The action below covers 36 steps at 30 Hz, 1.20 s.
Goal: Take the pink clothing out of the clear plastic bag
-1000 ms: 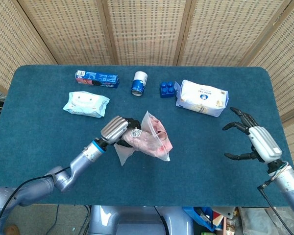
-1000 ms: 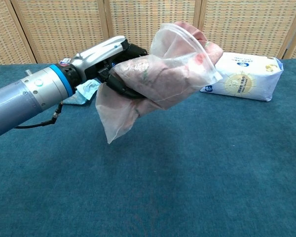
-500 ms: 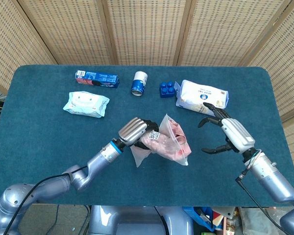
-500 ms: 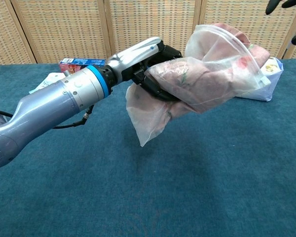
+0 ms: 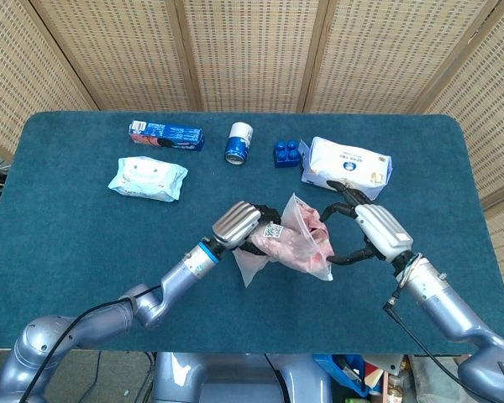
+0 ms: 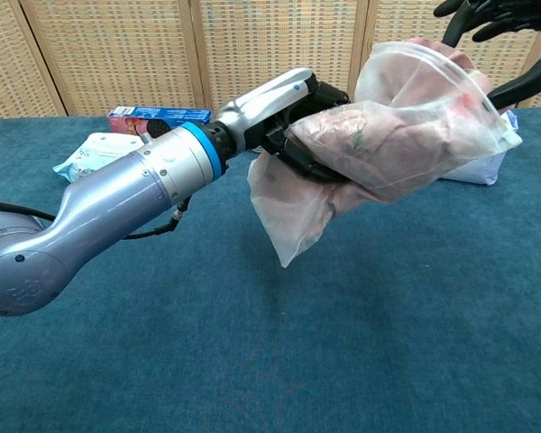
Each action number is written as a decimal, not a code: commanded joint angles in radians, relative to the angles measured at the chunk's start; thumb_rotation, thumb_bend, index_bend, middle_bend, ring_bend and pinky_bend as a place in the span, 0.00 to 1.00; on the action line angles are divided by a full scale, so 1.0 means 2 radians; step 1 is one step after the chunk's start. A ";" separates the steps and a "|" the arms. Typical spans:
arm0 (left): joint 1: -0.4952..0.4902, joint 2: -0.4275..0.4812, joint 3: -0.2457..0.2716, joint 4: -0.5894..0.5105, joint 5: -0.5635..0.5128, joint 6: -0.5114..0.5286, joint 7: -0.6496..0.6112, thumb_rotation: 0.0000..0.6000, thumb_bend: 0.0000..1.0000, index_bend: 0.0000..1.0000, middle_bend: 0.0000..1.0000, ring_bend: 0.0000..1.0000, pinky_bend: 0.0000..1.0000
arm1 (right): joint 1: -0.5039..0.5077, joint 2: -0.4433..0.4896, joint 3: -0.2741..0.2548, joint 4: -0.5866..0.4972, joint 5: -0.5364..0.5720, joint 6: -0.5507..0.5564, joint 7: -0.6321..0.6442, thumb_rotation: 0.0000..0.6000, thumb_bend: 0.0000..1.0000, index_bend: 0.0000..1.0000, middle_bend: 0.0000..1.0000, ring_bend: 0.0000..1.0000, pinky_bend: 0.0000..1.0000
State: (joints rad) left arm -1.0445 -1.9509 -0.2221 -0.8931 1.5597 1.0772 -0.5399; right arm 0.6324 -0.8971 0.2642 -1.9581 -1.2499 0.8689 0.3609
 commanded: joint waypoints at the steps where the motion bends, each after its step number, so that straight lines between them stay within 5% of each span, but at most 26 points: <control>1: -0.001 0.000 0.001 0.000 0.000 -0.001 -0.001 1.00 0.46 0.62 0.55 0.51 0.62 | 0.008 -0.009 0.002 -0.001 0.017 -0.003 -0.016 1.00 0.09 0.38 0.00 0.00 0.00; 13: -0.012 -0.001 -0.003 -0.007 -0.004 0.002 0.005 1.00 0.46 0.62 0.55 0.51 0.62 | 0.017 0.001 -0.006 -0.008 0.012 -0.020 -0.048 1.00 0.09 0.30 0.00 0.00 0.00; 27: -0.017 -0.005 -0.010 -0.015 -0.019 -0.002 0.007 1.00 0.46 0.62 0.55 0.51 0.62 | 0.024 -0.016 -0.001 -0.006 0.024 -0.017 -0.048 1.00 0.09 0.35 0.00 0.00 0.00; 29: -0.018 -0.005 -0.010 -0.015 -0.021 -0.002 0.007 1.00 0.46 0.62 0.55 0.51 0.62 | 0.024 -0.020 -0.002 -0.004 0.024 -0.016 -0.049 1.00 0.12 0.41 0.00 0.00 0.00; 36: -0.017 -0.006 -0.010 -0.016 -0.025 -0.002 0.008 1.00 0.46 0.62 0.55 0.51 0.62 | 0.023 -0.032 -0.001 -0.002 0.024 -0.007 -0.050 1.00 0.48 0.58 0.00 0.00 0.00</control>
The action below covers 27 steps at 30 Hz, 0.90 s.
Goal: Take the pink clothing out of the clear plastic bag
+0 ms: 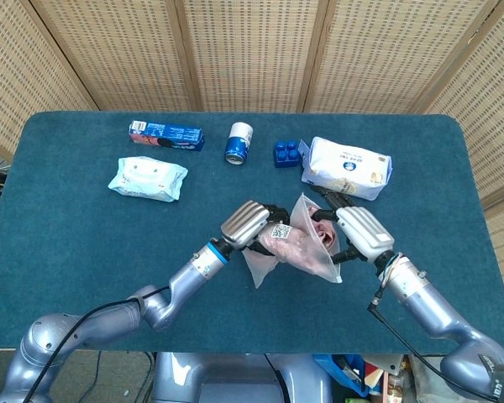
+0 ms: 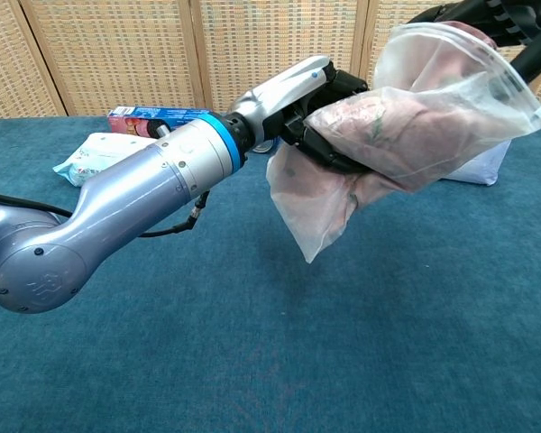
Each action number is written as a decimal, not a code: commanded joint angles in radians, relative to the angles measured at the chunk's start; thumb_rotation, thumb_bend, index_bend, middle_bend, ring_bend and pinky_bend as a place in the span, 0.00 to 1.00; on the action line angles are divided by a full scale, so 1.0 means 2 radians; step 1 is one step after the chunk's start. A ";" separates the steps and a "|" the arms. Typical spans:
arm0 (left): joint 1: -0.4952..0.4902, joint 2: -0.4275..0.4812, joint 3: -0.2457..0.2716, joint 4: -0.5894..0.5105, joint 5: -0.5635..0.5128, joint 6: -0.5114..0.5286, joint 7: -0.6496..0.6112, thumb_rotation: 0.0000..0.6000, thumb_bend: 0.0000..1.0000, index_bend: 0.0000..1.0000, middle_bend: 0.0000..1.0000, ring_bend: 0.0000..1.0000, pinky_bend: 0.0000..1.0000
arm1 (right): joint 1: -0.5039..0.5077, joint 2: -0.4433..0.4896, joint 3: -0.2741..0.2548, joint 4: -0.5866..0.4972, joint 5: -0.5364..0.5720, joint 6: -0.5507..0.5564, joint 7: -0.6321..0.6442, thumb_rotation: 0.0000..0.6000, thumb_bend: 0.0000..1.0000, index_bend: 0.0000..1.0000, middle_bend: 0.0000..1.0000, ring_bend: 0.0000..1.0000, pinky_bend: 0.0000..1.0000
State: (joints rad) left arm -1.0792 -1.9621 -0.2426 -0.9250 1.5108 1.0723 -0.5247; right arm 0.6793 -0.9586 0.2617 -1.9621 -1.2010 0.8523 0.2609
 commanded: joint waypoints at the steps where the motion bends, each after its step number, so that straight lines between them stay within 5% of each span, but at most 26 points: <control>1: 0.001 -0.001 0.000 -0.001 -0.001 0.001 0.000 1.00 0.46 0.62 0.55 0.51 0.62 | -0.001 -0.002 0.000 -0.001 -0.002 0.003 -0.001 1.00 0.52 0.61 0.00 0.00 0.00; 11: 0.004 0.008 0.006 -0.008 -0.002 -0.002 0.008 1.00 0.46 0.60 0.52 0.49 0.62 | -0.006 -0.006 -0.007 -0.007 -0.023 0.016 -0.012 1.00 0.68 0.72 0.00 0.00 0.00; 17: 0.011 0.024 0.020 -0.018 0.004 -0.005 0.018 1.00 0.46 0.30 0.23 0.19 0.35 | -0.007 -0.010 -0.009 -0.008 -0.034 0.021 -0.012 1.00 0.68 0.73 0.00 0.00 0.00; 27: 0.048 0.092 0.050 -0.059 0.010 -0.001 0.034 1.00 0.46 0.20 0.12 0.12 0.26 | 0.000 -0.034 -0.008 -0.007 -0.077 0.022 0.027 1.00 0.68 0.74 0.00 0.00 0.00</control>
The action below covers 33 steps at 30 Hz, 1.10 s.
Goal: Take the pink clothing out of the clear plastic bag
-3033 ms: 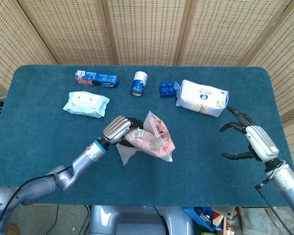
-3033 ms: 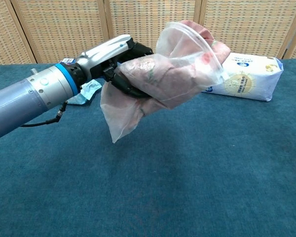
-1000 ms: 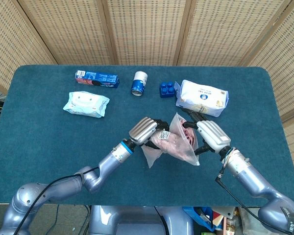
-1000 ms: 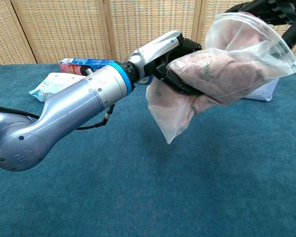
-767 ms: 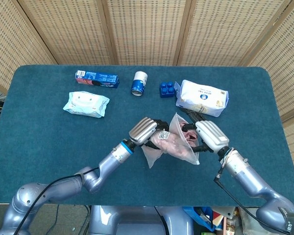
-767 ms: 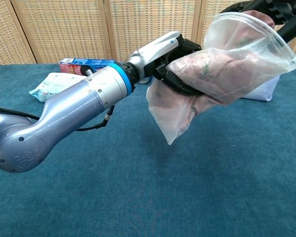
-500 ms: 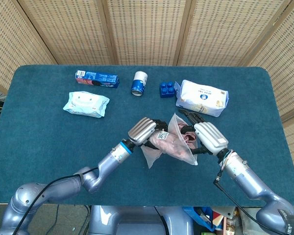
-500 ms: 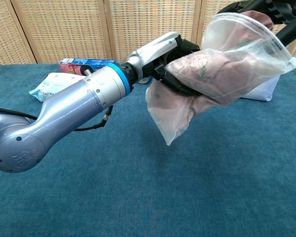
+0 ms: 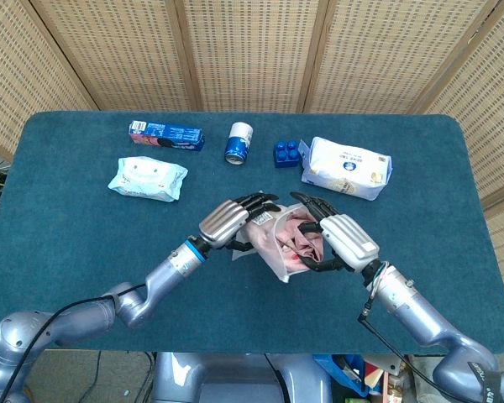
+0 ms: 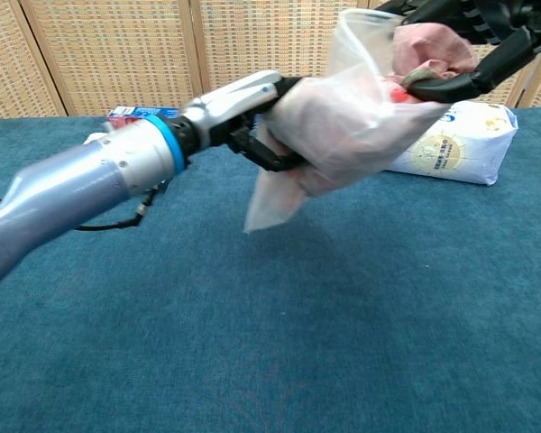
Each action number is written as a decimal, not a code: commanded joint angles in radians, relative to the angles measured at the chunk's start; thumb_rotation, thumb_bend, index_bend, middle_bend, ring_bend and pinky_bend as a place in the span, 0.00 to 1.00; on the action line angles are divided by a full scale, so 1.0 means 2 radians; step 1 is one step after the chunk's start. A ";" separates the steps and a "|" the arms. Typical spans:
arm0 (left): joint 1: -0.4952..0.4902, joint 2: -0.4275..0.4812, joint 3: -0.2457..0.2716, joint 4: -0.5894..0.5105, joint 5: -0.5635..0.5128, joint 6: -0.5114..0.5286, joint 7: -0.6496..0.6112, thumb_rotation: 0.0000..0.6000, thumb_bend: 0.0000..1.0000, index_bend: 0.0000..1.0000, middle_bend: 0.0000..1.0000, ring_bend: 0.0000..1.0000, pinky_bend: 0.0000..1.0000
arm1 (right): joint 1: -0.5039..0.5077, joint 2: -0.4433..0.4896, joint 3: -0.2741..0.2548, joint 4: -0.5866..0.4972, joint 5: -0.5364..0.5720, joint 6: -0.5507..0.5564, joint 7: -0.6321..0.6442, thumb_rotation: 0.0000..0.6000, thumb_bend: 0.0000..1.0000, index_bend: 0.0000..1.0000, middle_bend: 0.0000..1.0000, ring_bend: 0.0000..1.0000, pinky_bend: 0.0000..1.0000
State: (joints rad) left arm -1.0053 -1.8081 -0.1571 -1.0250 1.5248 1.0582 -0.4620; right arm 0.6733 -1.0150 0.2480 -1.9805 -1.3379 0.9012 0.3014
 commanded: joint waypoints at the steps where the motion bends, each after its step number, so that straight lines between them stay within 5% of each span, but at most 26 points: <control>1: 0.015 0.022 0.010 -0.011 0.004 0.010 0.001 1.00 0.46 0.20 0.11 0.11 0.26 | 0.005 -0.008 -0.003 0.002 -0.012 -0.004 0.009 1.00 0.68 0.74 0.00 0.00 0.00; 7: 0.033 0.056 0.023 -0.017 0.016 0.029 -0.010 1.00 0.45 0.19 0.10 0.11 0.26 | 0.013 -0.018 -0.009 0.004 -0.025 -0.016 0.014 1.00 0.68 0.74 0.00 0.00 0.00; 14: 0.048 0.123 0.063 -0.039 0.032 0.001 0.000 1.00 0.15 0.00 0.00 0.00 0.04 | 0.027 -0.044 -0.018 0.013 -0.025 -0.034 0.006 1.00 0.68 0.74 0.00 0.00 0.00; 21: 0.055 0.183 0.091 -0.097 0.026 -0.047 0.042 1.00 0.12 0.00 0.00 0.00 0.00 | 0.035 -0.064 -0.027 0.032 -0.013 -0.046 -0.006 1.00 0.68 0.74 0.00 0.00 0.00; 33: 0.023 0.130 0.091 -0.040 0.039 -0.103 0.091 1.00 0.13 0.01 0.00 0.00 0.00 | 0.027 -0.050 -0.048 0.044 -0.035 -0.046 0.004 1.00 0.68 0.74 0.00 0.00 0.00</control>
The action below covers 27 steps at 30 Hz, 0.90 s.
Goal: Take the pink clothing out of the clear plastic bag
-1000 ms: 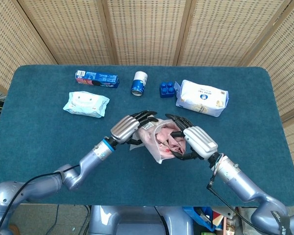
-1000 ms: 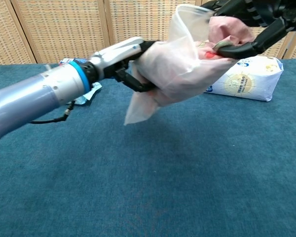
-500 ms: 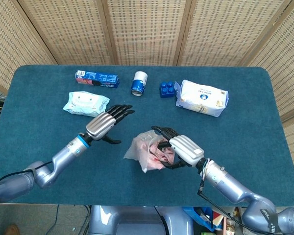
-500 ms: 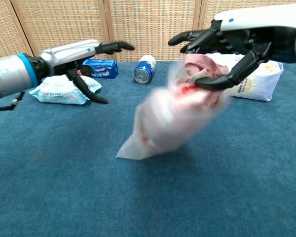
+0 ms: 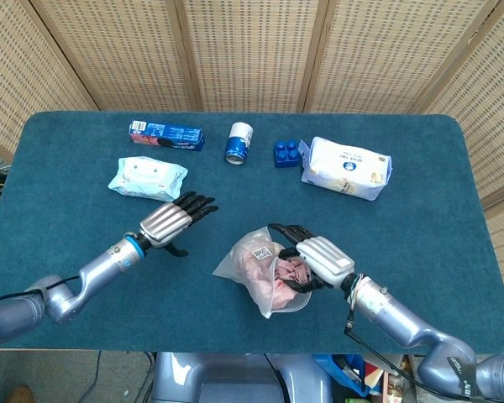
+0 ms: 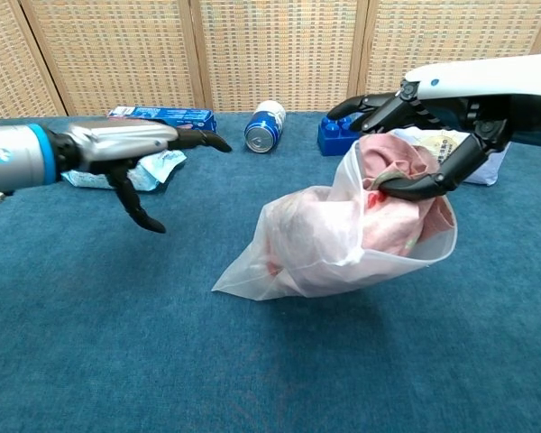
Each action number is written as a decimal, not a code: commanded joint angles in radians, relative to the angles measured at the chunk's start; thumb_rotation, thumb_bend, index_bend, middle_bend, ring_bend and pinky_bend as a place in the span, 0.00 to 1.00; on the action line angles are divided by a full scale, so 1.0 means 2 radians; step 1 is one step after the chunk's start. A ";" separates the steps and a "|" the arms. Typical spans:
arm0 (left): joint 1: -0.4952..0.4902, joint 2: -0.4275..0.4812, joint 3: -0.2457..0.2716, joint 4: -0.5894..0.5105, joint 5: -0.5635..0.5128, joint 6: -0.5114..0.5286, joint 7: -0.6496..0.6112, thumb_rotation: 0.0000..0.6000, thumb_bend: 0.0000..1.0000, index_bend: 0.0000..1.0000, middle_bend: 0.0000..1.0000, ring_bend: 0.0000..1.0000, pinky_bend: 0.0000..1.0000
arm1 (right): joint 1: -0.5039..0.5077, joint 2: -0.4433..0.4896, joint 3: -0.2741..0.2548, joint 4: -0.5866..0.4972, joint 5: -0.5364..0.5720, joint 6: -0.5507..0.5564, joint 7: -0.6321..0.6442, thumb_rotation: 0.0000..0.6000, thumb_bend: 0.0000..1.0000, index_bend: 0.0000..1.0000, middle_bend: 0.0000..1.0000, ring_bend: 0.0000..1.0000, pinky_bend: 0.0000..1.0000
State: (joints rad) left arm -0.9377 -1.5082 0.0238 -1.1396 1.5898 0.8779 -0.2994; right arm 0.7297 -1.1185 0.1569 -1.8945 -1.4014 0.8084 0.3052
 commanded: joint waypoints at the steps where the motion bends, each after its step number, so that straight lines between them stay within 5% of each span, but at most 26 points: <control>1: -0.015 -0.031 -0.001 0.026 0.007 -0.019 0.012 1.00 0.13 0.01 0.00 0.00 0.00 | -0.002 0.004 -0.004 0.002 -0.005 0.000 0.003 1.00 0.68 0.74 0.00 0.00 0.00; 6: -0.023 -0.053 -0.002 0.036 0.010 -0.026 0.012 1.00 0.14 0.12 0.00 0.00 0.00 | -0.004 0.007 -0.007 0.003 -0.011 0.003 0.009 1.00 0.68 0.74 0.00 0.00 0.00; 12: -0.002 -0.058 0.017 0.039 0.044 0.039 -0.015 1.00 0.14 0.35 0.00 0.00 0.00 | -0.004 0.011 -0.005 0.004 -0.010 0.008 0.015 1.00 0.68 0.74 0.00 0.00 0.00; 27: 0.034 -0.084 0.055 0.104 0.091 0.114 -0.027 1.00 0.14 0.41 0.00 0.00 0.00 | -0.001 0.003 -0.007 0.010 -0.002 0.005 0.016 1.00 0.68 0.74 0.00 0.00 0.00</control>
State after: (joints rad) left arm -0.8743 -1.6661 0.1297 -0.9414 1.7709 1.1072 -0.3510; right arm 0.7267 -1.1134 0.1432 -1.8739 -1.4050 0.8191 0.3368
